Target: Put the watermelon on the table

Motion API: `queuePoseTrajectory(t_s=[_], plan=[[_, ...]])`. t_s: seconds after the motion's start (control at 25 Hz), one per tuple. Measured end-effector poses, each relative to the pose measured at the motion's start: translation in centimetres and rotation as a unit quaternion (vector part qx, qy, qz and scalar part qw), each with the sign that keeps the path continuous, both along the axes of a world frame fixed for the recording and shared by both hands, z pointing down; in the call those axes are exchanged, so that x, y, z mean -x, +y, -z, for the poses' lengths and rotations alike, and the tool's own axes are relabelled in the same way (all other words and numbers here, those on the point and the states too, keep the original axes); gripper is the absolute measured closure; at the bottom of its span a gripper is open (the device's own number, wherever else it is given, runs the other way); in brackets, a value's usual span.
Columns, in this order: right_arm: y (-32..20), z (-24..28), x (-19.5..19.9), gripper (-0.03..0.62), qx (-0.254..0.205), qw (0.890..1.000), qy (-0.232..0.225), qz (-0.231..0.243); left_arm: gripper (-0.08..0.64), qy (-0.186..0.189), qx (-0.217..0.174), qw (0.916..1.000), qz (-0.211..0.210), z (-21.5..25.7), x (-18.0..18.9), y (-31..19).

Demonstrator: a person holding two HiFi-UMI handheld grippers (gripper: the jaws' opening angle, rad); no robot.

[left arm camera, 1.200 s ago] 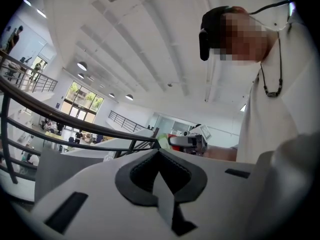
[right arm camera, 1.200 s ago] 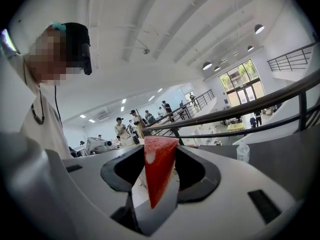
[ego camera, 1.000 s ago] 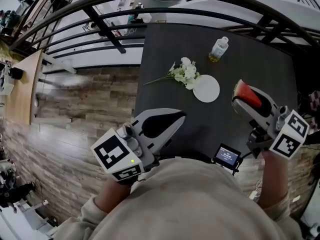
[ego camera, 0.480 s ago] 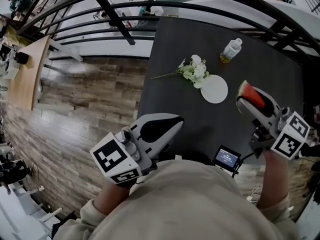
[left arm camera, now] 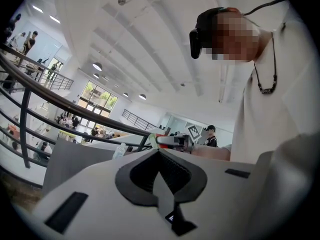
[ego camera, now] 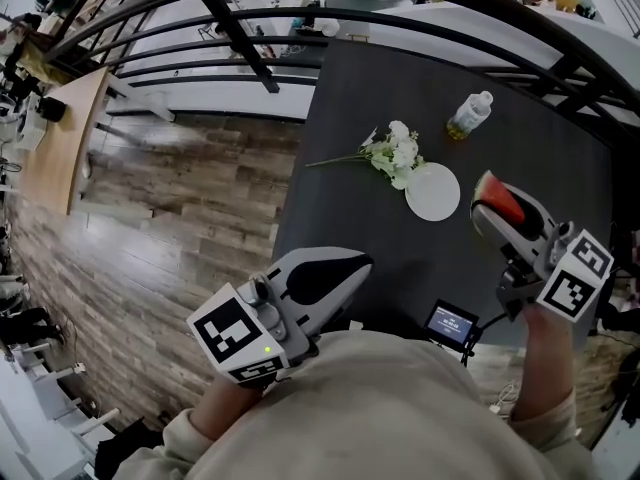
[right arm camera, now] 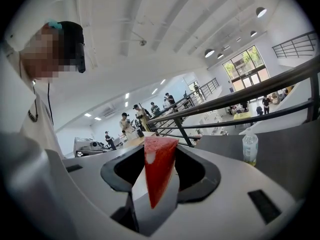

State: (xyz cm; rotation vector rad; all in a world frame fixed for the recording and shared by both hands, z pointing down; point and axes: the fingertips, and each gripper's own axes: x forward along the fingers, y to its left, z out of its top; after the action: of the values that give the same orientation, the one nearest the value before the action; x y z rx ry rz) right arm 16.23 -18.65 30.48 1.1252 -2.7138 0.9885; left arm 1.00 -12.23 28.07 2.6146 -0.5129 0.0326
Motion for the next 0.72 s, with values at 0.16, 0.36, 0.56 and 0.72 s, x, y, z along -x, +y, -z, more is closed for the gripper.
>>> queuePoseTrajectory(t_s=[0.16,0.36,0.56,0.72], plan=[[-0.7,-1.0,-0.3,0.390,0.004,1.000,0.002,0.003,0.557,-0.003,0.006,1.0000,0.006,-0.5,-0.1,0.1],[-1.4,-3.0,-1.0,0.390,0.016,1.000,0.007,0.003,0.557,-0.005,0.011,0.9998,0.016,-0.8,-0.2,0.0],[-2.0,-4.1,-1.3,0.390,0.024,1.000,0.010,0.008,0.557,-0.008,0.015,0.9995,0.025,-1.1,-0.4,-0.1],[-2.1,-4.9,-1.6,0.390,0.027,0.999,0.013,0.011,0.557,-0.010,0.018,0.9994,0.029,-1.2,-0.6,0.3]])
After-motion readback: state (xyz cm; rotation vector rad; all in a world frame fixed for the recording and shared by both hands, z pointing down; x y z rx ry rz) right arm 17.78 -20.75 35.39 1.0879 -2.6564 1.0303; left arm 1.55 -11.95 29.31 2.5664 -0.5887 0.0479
